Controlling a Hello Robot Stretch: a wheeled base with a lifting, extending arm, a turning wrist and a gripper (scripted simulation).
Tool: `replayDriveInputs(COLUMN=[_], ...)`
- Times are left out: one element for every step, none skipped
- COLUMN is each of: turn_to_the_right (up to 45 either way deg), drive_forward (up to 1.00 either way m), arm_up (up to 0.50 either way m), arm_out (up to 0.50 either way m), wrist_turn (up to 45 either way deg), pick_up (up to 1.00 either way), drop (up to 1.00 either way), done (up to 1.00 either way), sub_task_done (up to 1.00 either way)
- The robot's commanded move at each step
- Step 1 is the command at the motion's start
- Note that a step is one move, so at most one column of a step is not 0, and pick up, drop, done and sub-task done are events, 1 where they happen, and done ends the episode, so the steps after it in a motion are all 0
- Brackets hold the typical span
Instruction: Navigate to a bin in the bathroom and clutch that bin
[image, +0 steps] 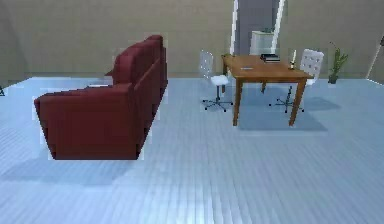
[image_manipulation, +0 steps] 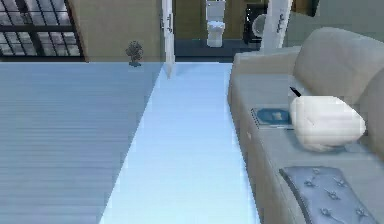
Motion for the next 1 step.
replayDriveInputs(turn_to_the_right=[-45.0], drive_forward=[0.0], arm_up=[0.0], arm_out=[0.0], wrist_turn=[0.0], pick_up=[0.0], drop=[0.0], done=[0.0], sub_task_done=[0.0])
